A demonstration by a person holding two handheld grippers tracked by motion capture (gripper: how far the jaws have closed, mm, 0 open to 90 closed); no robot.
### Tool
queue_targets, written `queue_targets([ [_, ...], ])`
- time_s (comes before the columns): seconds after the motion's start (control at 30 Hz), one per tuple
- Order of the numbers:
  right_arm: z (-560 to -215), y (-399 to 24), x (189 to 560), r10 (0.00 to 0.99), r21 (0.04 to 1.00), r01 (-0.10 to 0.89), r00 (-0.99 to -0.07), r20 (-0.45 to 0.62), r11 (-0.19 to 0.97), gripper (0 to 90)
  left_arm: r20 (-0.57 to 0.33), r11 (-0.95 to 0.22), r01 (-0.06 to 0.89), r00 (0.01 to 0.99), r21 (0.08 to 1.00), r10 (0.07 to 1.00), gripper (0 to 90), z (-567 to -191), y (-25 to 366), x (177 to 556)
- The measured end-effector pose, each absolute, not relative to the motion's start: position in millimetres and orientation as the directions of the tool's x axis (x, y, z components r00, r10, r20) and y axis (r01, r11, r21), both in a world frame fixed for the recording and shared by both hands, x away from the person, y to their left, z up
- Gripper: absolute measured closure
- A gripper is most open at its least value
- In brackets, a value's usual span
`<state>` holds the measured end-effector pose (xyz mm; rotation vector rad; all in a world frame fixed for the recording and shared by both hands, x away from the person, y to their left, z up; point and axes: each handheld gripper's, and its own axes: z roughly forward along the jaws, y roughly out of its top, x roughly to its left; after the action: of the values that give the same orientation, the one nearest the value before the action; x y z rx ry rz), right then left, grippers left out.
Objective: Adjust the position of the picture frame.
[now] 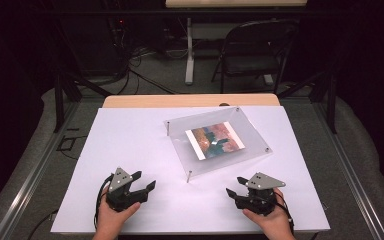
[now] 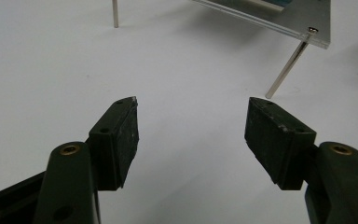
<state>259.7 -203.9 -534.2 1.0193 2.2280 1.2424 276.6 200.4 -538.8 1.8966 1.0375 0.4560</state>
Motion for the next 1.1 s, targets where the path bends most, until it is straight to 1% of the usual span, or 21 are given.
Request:
queue_targets([
  [0.07,-535.3,-206.4,260.7,0.757,0.845,0.419,-0.653,0.027,0.332,45.9,-0.100,-0.240,0.478,0.582,0.845,0.807,35.0,-538.6,200.3,277.2],
  [0.2,-534.5,-210.1,260.4,0.758,0.840,0.437,-0.650,0.049,0.321,46.2,-0.098,-0.243,0.471,0.590,0.848,0.801,34.4,-537.4,198.5,276.1],
  [0.4,-533.7,-209.0,259.2,0.743,0.850,0.414,-0.667,0.041,0.325,44.0,-0.092,-0.247,0.463,0.595,0.851,0.799,34.4,-536.1,197.4,274.5],
  [0.47,-534.3,-206.2,259.6,0.736,0.851,0.405,-0.676,0.032,0.335,41.9,-0.095,-0.245,0.463,0.597,0.852,0.797,33.7,-536.4,197.2,274.6],
  [0.7,-535.9,-198.2,260.6,0.738,0.842,0.407,-0.675,0.017,0.353,42.8,-0.089,-0.257,0.461,0.606,0.849,0.791,33.7,-536.6,196.1,273.5],
  [0.83,-535.2,-192.2,260.6,0.739,0.842,0.414,-0.673,0.028,0.345,45.3,-0.091,-0.253,0.464,0.600,0.849,0.795,33.7,-536.5,197.2,272.9],
  [0.87,-534.4,-187.9,260.4,0.733,0.842,0.413,-0.679,0.033,0.346,47.5,-0.088,-0.253,0.467,0.593,0.847,0.800,33.7,-535.9,198.2,272.3],
  [0.97,-534.6,-182.7,260.7,0.731,0.840,0.425,-0.681,0.051,0.337,47.9,-0.095,-0.241,0.468,0.587,0.850,0.804,33.8,-536.0,199.3,272.1],
  [1.0,-535.3,-177.6,261.7,0.731,0.838,0.432,-0.680,0.059,0.334,50.7,-0.100,-0.236,0.473,0.581,0.849,0.808,33.7,-536.1,200.0,272.1],
  [1.1,-536.0,-174.0,263.8,0.727,0.836,0.443,-0.682,0.080,0.323,52.8,-0.105,-0.232,0.476,0.580,0.849,0.808,33.8,-536.4,200.8,272.4],
])
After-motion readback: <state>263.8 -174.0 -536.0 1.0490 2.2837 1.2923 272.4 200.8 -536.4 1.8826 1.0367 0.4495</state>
